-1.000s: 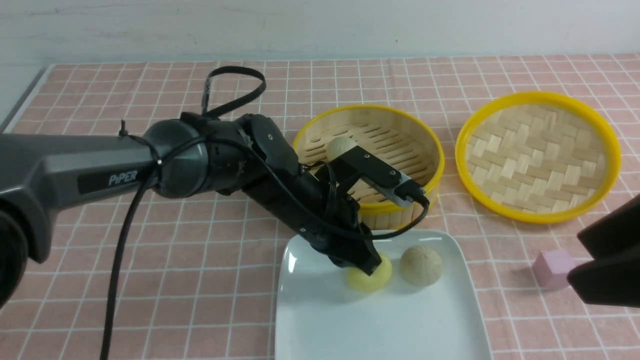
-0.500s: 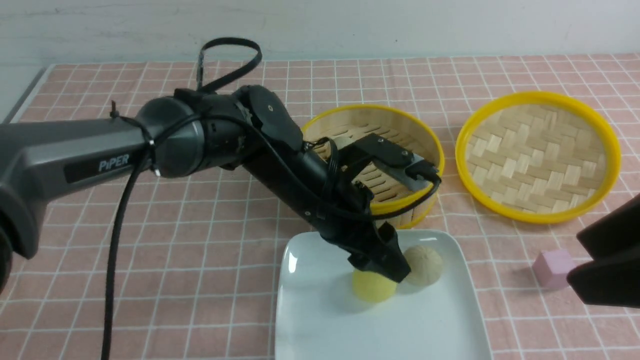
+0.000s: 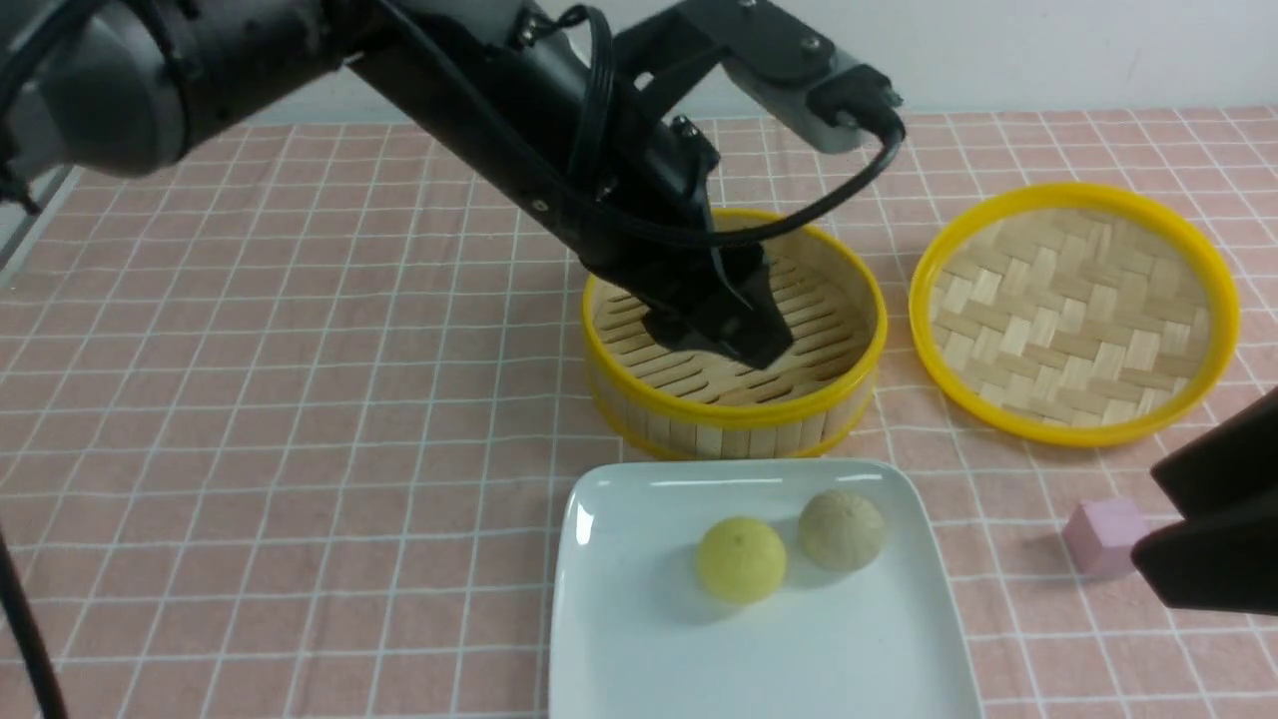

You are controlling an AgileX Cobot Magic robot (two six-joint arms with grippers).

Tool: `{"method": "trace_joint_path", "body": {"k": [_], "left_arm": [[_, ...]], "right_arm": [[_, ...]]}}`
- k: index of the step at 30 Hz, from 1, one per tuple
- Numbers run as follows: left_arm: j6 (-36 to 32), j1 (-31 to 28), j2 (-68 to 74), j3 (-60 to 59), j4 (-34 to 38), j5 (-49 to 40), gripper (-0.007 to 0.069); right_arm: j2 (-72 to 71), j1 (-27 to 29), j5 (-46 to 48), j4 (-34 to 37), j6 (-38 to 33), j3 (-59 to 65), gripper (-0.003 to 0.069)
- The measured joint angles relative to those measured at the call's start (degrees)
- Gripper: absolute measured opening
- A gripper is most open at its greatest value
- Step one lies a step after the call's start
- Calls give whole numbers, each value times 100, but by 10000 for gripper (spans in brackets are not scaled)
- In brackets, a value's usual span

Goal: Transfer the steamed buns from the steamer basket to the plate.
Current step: Use the left arm to grab the steamed stuffed bun that is closest to it

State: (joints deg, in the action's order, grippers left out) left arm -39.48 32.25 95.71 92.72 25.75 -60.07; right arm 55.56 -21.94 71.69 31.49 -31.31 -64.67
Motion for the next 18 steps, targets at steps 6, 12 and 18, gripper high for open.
{"method": "trace_joint_path", "body": {"k": [6, 12, 18], "left_arm": [[1809, 0, -186, 7, -672, -46, 486], [3403, 0, -186, 7, -1745, 318, 443], [4423, 0, -83, 7, -2709, 1120, 433]], "right_arm": [[0, 0, 0, 7, 0, 0, 367], [0, 0, 0, 12, 0, 0, 367], [0, 0, 0, 69, 0, 0, 367]]}}
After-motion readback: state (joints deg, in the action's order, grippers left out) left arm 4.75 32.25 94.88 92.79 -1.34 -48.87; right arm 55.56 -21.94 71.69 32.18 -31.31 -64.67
